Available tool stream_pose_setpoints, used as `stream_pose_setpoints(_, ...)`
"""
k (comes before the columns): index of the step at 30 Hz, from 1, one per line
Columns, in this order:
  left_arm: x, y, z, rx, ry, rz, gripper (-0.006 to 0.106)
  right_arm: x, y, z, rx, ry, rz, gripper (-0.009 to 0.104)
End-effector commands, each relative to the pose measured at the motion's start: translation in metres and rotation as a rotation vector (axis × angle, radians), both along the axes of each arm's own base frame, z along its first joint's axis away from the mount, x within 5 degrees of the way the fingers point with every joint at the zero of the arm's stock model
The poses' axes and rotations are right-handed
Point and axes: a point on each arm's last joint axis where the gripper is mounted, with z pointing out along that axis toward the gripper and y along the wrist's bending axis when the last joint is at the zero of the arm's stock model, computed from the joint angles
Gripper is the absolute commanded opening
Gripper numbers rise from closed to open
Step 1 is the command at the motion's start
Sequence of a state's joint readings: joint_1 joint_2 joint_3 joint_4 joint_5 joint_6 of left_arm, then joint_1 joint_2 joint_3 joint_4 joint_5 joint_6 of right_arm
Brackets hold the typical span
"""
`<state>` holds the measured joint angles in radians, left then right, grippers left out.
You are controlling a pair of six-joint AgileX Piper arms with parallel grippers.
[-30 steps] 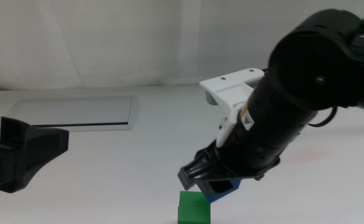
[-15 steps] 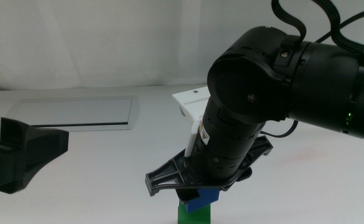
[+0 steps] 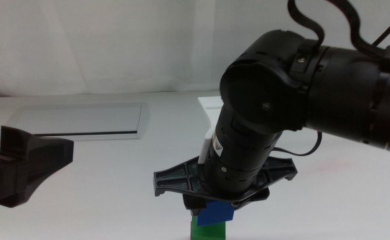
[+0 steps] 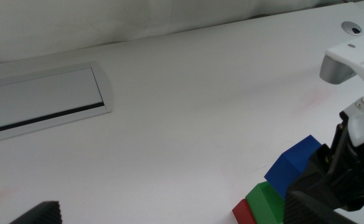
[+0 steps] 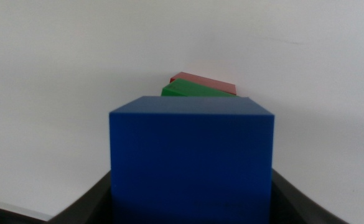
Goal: Stack red cubes first, then green, then blue cubes in a specific spot.
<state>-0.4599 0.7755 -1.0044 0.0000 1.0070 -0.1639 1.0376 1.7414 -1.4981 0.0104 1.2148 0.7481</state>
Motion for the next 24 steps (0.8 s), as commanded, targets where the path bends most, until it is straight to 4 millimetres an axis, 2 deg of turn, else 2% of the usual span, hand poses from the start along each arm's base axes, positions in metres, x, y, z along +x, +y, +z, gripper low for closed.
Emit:
stream_pose_setpoints(1,-0.001,0.0,0.0,-0.015,0.004,-0.002,0.089,-0.003,-0.006,-0.004,-0.095,0.049,-0.026,-0.003)
stream_pose_setpoints(10,-0.001,0.0,0.0,-0.015,0.004,-0.002,0.089,-0.006,-0.001,-0.028,-0.138,0.095,-0.054,-0.003)
stream_pose_setpoints(24,-0.001,0.0,0.0,-0.015,0.004,-0.002,0.089,-0.006,0.004,-0.029,-0.091,0.119,-0.136,-0.003)
